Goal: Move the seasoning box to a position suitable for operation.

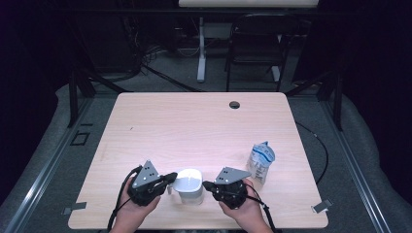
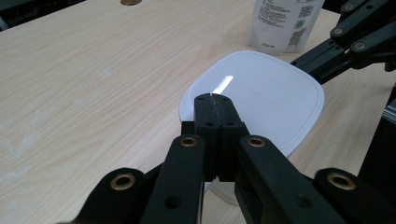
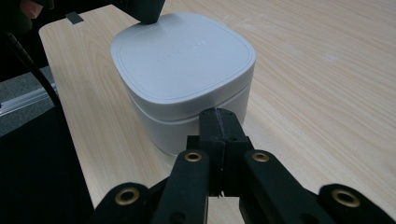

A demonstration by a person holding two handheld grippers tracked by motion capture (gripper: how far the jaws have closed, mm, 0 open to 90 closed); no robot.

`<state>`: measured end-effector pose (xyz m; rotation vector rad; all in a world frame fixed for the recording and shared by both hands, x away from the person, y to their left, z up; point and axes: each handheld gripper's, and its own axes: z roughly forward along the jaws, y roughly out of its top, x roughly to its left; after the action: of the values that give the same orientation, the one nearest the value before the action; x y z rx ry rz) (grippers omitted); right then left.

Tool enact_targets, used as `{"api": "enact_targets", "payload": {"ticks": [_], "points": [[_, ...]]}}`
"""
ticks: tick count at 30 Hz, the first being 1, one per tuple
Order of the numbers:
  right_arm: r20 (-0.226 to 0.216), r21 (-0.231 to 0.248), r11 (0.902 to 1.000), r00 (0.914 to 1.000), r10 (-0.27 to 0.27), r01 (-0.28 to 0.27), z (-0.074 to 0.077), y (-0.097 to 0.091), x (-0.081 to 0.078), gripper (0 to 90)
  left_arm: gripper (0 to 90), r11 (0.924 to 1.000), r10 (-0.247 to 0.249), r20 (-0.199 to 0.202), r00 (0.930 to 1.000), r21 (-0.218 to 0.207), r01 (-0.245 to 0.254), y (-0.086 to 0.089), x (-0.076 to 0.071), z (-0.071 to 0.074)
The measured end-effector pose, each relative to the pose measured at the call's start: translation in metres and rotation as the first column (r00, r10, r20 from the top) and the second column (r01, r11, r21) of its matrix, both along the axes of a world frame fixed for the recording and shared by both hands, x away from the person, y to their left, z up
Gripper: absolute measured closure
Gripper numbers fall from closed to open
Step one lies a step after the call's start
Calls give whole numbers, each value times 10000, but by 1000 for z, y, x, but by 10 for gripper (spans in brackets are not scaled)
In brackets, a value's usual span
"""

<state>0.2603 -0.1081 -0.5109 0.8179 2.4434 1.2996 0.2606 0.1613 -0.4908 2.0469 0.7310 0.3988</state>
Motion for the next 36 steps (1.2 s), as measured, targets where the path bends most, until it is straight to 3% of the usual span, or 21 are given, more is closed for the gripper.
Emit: {"api": "enact_targets", "payload": {"ticks": [11,22,36], "points": [[-68,216,9998,10000,-49,51,1,-2,1,900,900,9997,14,-138,9999,-254,-17,2,1,-1],[-122,526,9986,9999,-84,90,2,-3,1,900,900,9997,42,-148,9999,-230,-46,3,1,-1],[-274,292,9996,9996,-59,67,-3,-3,2,900,900,9997,-41,-138,9999,-236,38,3,1,-1]]}}
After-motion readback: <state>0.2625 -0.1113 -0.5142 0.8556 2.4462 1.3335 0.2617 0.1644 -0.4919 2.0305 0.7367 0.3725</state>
